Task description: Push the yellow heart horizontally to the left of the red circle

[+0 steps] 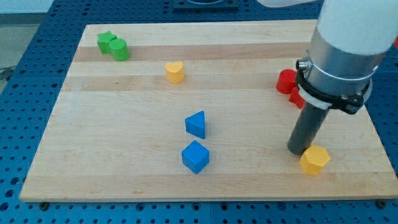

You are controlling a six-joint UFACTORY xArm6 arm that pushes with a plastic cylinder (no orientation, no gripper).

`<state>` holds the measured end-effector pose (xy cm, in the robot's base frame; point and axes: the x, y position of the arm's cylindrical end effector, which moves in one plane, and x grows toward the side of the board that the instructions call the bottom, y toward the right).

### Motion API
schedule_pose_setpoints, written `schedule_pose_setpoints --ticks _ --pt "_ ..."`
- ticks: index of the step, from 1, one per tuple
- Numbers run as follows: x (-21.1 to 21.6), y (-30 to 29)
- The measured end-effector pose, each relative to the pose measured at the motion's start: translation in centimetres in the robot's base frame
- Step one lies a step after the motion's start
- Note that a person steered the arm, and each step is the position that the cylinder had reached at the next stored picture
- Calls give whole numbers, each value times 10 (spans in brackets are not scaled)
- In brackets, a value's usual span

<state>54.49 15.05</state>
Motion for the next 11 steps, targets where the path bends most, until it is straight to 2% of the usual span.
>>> schedule_pose_setpoints --ticks 1,8,9,11 --pt "-12 -7" --pt "-242 -185" --pt "-248 -228" --pt "-229 -261"
